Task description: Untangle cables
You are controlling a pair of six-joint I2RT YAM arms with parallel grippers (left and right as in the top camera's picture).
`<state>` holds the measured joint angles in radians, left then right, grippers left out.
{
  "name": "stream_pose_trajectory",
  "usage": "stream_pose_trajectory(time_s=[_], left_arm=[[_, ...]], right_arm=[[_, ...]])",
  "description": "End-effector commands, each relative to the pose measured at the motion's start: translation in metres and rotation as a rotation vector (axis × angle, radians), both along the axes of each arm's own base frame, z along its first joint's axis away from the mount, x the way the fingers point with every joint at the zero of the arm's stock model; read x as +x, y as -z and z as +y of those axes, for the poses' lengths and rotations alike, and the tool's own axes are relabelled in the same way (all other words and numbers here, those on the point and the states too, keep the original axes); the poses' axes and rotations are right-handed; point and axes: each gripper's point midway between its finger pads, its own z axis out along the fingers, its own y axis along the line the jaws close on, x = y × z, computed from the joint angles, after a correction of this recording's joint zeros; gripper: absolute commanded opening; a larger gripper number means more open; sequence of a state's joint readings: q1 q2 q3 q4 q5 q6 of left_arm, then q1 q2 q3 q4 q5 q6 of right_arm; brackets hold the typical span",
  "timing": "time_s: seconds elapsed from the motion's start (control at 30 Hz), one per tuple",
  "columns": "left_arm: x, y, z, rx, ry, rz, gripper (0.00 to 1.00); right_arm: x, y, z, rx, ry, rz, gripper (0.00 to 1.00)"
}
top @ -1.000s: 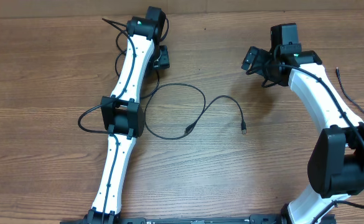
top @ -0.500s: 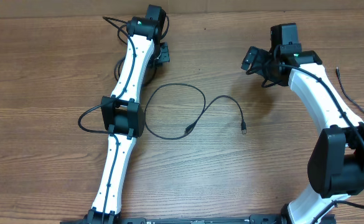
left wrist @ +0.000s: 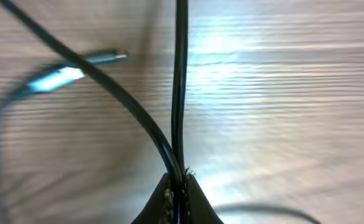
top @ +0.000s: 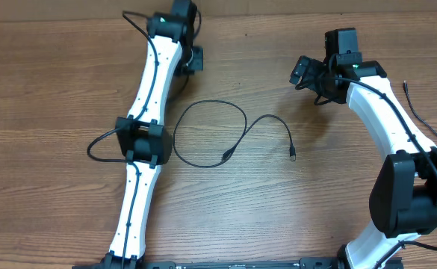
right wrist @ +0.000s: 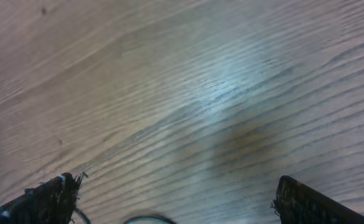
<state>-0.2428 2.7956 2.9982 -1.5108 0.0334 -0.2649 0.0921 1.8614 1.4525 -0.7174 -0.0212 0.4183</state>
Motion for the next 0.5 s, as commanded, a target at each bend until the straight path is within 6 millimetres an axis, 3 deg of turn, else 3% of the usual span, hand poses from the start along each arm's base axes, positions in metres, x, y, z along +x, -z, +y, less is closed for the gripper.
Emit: stream_pose_trajectory(time_s=[0.0, 0.17, 0.23, 0.37, 0.47], left_arm=[[-0.008, -0.097, -0.009, -0.050, 0.048, -0.163, 0.04], [-0.022, -0.135, -0.005, -0.053, 0.064, -0.205, 0.05], [-0.027, -0.148, -0.004, -0.055, 0.069, -0.223, 0.04], [-0.036, -0.167, -0.003, -0.060, 0.072, -0.243, 0.05], [-0.045, -0.174, -0.007, -0.062, 0.083, -0.241, 0.04]], right_arm=[[-0.003, -0.022, 0.003, 0.024, -0.010, -0.025, 1.00], [-0.025, -0.017, 0.002, 0.023, -0.013, 0.064, 1.00], [-0.037, -0.021, 0.001, 0.022, -0.010, 0.094, 0.96], [-0.065, -0.049, -0.003, 0.013, -0.005, 0.104, 0.90], [-0.094, -0.082, -0.007, 0.011, 0.001, 0.086, 0.90]])
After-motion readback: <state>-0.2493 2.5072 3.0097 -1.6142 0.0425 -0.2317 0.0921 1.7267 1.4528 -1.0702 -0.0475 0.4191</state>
